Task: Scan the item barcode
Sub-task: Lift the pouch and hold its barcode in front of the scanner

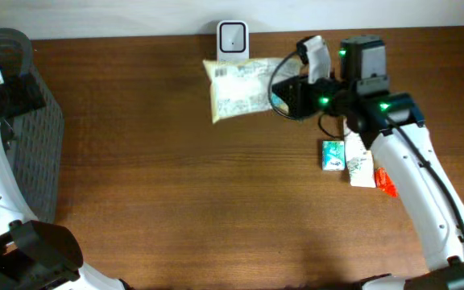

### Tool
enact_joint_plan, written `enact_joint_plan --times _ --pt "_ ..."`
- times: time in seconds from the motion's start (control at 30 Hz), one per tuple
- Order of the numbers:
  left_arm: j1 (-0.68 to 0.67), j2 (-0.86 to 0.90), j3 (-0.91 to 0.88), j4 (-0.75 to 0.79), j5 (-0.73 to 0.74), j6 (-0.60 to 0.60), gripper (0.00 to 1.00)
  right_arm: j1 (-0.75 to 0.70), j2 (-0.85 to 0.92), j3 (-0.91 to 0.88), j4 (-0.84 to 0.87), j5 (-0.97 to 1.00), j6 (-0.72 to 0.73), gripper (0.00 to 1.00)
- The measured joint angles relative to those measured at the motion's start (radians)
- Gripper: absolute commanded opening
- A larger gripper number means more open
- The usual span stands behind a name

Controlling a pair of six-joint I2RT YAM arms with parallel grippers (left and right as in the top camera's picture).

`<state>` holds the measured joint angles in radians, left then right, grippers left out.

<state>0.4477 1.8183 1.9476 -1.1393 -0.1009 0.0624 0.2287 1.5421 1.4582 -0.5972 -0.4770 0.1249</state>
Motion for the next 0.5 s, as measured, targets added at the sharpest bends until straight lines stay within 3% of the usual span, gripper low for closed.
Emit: enact_joint_plan --times 0.07,0.13,0.2,0.33,0.5 --pt "0.000 0.000 0.000 0.000 0.000 0.000 0.99 0.055 0.006 0.014 0.051 0.204 -0.033 0.04" --pt "0.000 0.000 0.000 -0.001 0.000 0.000 0.99 0.140 0.075 0.041 0.229 0.547 -0.164 0.04" --pt "0.000 0.000 0.000 0.003 0.000 0.000 0.99 0.183 0.163 0.045 0.349 0.702 -0.364 0.04" --pt "0.000 0.000 0.000 -0.001 0.001 0.000 0.99 0.201 0.317 0.042 0.545 0.819 -0.734 0.04" --pt "0.000 0.000 0.000 0.000 0.000 0.000 0.99 0.202 0.426 0.049 0.986 0.862 -1.136 0.04"
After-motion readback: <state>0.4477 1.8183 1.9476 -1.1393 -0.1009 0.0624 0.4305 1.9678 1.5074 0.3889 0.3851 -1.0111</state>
